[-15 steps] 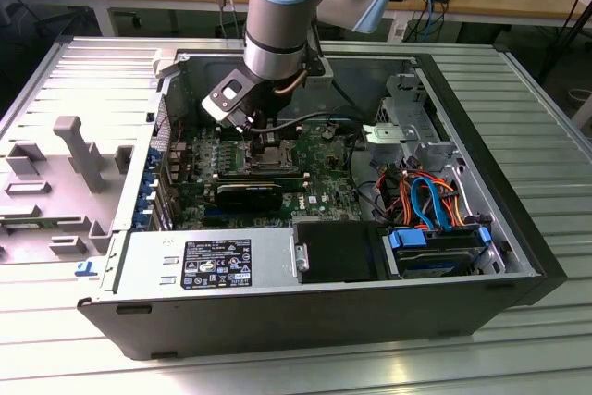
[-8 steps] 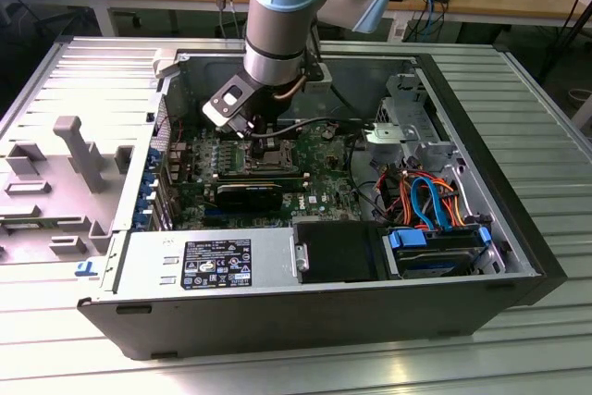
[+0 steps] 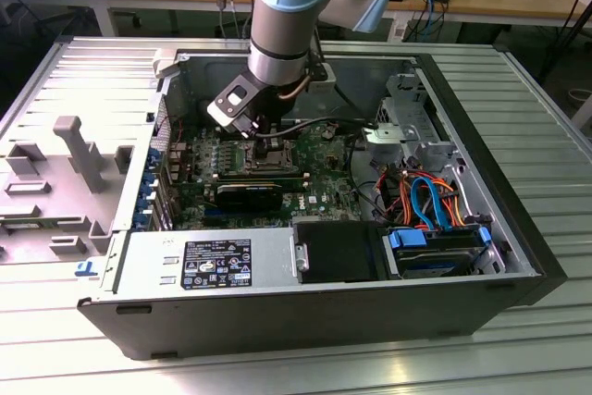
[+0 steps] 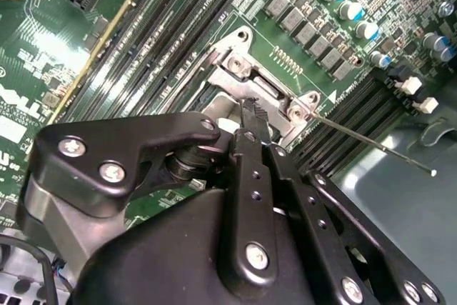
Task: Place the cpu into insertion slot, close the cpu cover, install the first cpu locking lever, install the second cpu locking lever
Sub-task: 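Close the cpu cover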
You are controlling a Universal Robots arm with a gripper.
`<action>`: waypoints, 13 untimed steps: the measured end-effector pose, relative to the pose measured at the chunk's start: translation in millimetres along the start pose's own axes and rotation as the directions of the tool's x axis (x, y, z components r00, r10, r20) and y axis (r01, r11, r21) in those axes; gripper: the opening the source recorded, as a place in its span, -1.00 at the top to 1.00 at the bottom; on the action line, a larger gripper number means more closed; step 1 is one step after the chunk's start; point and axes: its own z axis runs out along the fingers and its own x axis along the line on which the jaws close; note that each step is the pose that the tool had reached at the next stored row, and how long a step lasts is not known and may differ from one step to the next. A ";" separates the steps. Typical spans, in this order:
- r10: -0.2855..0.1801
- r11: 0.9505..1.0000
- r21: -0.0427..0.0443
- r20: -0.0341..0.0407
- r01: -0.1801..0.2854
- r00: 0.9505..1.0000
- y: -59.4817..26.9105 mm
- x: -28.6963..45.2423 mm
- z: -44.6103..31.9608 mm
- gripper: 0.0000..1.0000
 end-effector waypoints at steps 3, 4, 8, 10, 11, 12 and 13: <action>-0.001 1.000 0.000 -0.008 0.001 1.000 0.6 0.1 -6.9 0.78; -0.001 1.000 -0.001 -0.013 0.001 1.000 2.2 -0.1 -7.8 0.78; -0.003 1.000 0.004 -0.030 0.003 1.000 11.6 -1.9 -9.2 0.78; -0.003 1.000 0.010 -0.041 0.003 0.999 20.5 -3.5 -10.4 0.78; -0.003 1.000 0.013 -0.046 0.004 0.999 25.5 -4.5 -11.4 0.78; -0.003 1.000 0.014 -0.048 0.004 0.999 28.1 -4.9 -12.4 0.78; -0.003 1.000 0.015 -0.050 0.004 0.999 30.2 -5.2 -14.3 0.78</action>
